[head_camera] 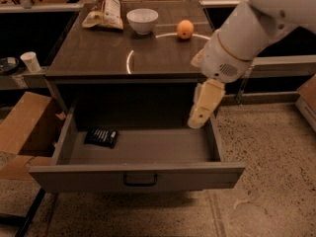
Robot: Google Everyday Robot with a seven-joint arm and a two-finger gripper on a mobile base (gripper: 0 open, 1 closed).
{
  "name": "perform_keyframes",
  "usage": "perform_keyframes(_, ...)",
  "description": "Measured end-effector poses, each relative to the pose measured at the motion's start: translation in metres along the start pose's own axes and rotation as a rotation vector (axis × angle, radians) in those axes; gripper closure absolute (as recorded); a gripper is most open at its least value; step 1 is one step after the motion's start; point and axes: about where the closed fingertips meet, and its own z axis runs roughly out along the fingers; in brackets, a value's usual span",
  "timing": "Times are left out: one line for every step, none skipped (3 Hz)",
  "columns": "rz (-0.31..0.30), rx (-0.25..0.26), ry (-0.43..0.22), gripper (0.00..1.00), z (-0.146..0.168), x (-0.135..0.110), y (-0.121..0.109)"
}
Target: Pick rxbar blueberry from top drawer and place on counter
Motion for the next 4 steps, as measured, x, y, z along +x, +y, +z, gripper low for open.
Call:
perform_keyframes(-0.015, -0.026, -0.13, 0.0, 0.057, -0.044, -0.004)
perform_keyframes(-0.015, -0.026, -0.13, 0.0, 0.057, -0.044, -0.004)
perform_keyframes(-0.02, -0.026, -0.119, 0.0, 0.072, -0.043, -0.004)
perform_keyframes(-0.04, -0.032, -0.111, 0.0, 0.093, -0.057, -0.008)
